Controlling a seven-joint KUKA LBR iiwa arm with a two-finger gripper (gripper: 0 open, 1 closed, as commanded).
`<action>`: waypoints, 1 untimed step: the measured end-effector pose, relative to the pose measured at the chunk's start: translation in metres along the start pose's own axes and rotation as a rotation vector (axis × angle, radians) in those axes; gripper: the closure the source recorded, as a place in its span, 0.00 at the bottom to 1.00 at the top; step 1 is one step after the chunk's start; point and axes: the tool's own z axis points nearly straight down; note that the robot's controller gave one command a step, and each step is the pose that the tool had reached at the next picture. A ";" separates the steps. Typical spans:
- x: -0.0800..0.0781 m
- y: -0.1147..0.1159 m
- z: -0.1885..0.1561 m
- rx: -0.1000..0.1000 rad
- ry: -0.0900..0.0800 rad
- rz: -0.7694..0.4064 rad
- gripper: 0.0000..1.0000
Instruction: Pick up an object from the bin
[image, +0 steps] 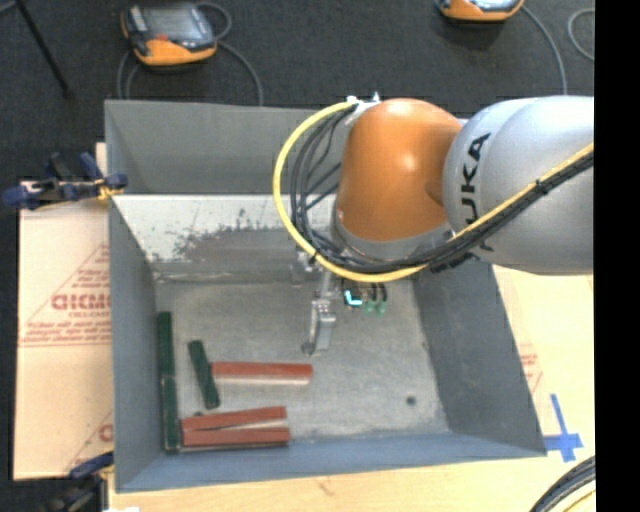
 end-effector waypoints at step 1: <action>-0.002 0.000 -0.004 -0.001 -0.008 0.002 0.00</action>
Offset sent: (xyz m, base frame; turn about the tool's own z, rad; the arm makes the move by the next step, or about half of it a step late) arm 0.0035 -0.0096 -0.1483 -0.1611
